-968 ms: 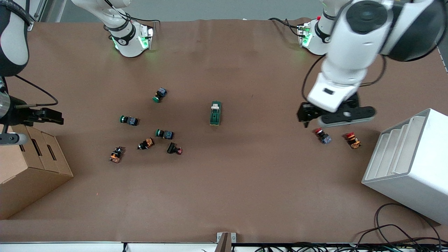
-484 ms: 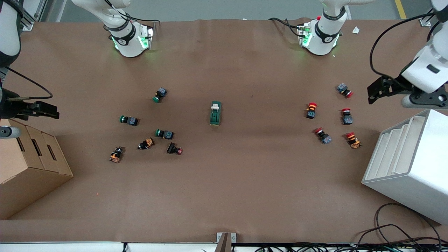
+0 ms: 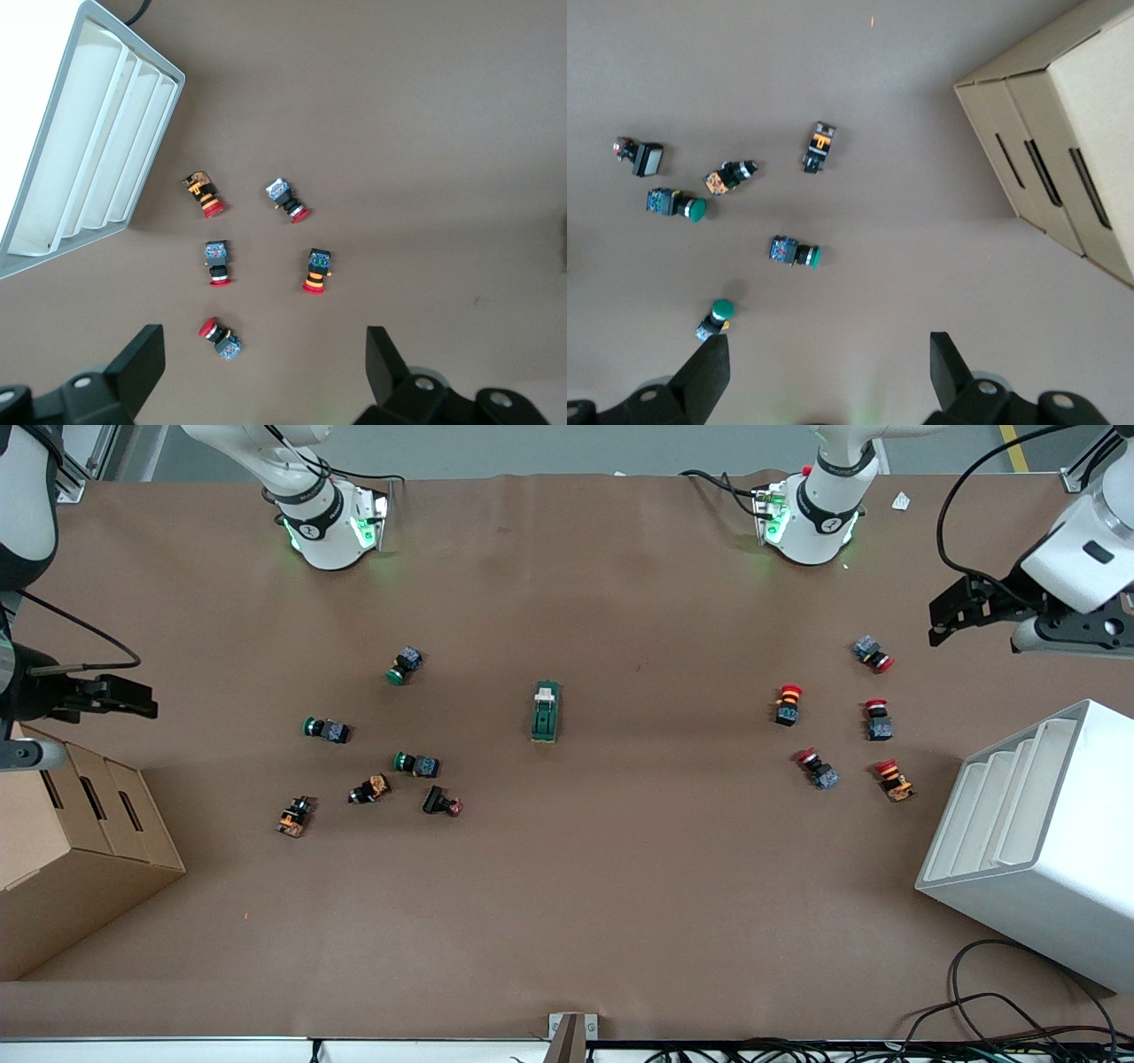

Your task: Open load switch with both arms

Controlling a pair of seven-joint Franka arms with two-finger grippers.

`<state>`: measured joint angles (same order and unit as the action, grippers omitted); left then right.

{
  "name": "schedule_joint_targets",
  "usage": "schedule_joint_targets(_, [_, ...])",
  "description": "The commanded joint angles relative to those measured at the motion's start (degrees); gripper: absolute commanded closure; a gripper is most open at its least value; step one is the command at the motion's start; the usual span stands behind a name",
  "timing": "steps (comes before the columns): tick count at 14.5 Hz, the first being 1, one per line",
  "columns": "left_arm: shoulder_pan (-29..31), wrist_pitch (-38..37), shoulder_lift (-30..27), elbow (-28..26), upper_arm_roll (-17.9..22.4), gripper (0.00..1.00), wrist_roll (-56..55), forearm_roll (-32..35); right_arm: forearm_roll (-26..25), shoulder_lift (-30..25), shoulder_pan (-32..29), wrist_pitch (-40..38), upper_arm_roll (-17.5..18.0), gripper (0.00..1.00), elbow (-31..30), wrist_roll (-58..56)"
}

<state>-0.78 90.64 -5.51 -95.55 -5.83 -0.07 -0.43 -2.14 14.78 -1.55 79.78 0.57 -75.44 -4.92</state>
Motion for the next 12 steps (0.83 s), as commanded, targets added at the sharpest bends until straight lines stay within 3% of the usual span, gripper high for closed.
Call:
schedule_joint_targets(1, [-0.10,0.15,-1.87,-1.66,-0.06,0.00,-0.28,-0.62,1.18,-1.15,-1.35,-1.20,0.49,0.00,-0.50,-0.44])
schedule_joint_targets(7, [-0.01,0.50,-3.28,-3.24,-0.85,0.00,-0.37,-0.62,1.97,-8.43,-2.67,0.46,0.31,0.00,-7.52,-0.53])
schedule_joint_targets(12, [0.34,0.06,-2.14,-2.10,-0.50,0.00,-0.46,-0.88,2.06,-18.89,-1.71,6.09,-0.04,0.00,-17.98,-0.53])
